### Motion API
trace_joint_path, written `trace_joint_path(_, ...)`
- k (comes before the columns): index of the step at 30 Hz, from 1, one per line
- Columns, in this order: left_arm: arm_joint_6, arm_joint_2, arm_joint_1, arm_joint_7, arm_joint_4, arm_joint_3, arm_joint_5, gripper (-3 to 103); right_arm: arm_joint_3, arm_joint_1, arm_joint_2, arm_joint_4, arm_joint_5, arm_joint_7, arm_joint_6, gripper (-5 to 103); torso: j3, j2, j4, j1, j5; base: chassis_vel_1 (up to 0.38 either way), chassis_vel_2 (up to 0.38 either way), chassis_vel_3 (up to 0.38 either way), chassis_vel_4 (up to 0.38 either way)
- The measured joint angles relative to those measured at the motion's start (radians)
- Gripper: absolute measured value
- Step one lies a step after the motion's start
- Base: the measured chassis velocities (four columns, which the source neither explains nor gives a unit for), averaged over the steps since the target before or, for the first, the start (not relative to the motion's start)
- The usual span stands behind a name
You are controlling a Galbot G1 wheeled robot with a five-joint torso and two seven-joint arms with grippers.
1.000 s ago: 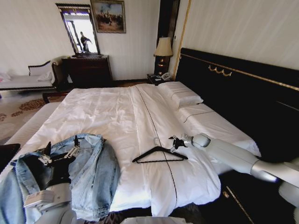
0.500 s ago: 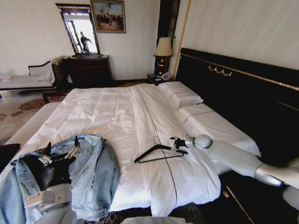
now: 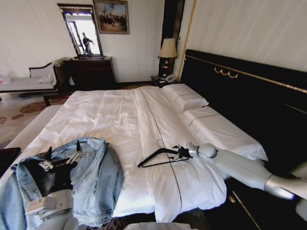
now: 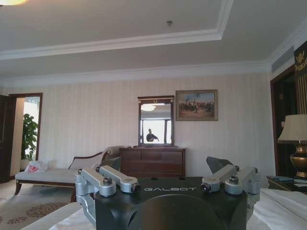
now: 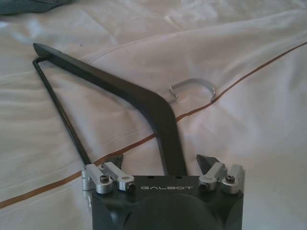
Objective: Pick up the clothes from the bed and hang them on the clothes hanger.
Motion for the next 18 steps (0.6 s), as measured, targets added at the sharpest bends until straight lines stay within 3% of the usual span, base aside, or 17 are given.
trace_joint_path(4,0.000,0.000,0.001,-0.001,0.000,0.000,0.002,100,0.015,-0.018,0.001,-0.006,-0.010,-0.001,-0.006,67,0.000,0.000,0.0000,0.000,0.0000,0.000,0.000,0.000,0.000)
trace_joint_path(6,0.000,0.000,0.000,-0.001,0.000,0.001,0.003,100,0.017,-0.019,0.001,-0.008,-0.011,0.000,-0.006,67,0.000,0.000,0.0000,0.000,0.0000,0.000,0.000,0.000,0.000)
trace_joint_path(9,0.000,0.000,-0.003,-0.001,0.000,0.003,0.007,100,0.024,-0.020,0.000,-0.012,-0.014,0.001,-0.006,51,0.000,0.000,0.0000,0.000,0.0000,0.000,0.000,0.000,0.000)
trace_joint_path(12,0.000,0.000,-0.004,-0.001,0.000,0.005,0.008,100,0.026,-0.020,0.000,-0.012,-0.014,0.004,-0.005,45,0.000,0.000,-0.0001,0.000,0.0000,0.000,0.000,0.000,0.000)
trace_joint_path(13,0.000,0.000,-0.005,-0.001,0.000,0.005,0.008,100,0.030,-0.019,-0.001,-0.012,-0.013,0.011,-0.001,35,0.000,0.000,0.0000,0.000,0.0000,0.000,0.000,0.000,0.000)
trace_joint_path(15,0.000,0.000,-0.005,-0.001,0.000,0.005,0.009,100,0.030,-0.019,-0.001,-0.011,-0.012,0.013,0.000,35,0.000,0.000,0.0000,0.000,0.0000,0.000,0.000,0.000,0.000)
trace_joint_path(18,-0.001,0.000,-0.005,-0.001,0.000,0.005,0.009,100,0.043,-0.028,-0.010,0.007,-0.009,0.031,0.015,20,0.000,0.000,0.0002,0.000,-0.0003,0.000,0.000,0.000,0.000)
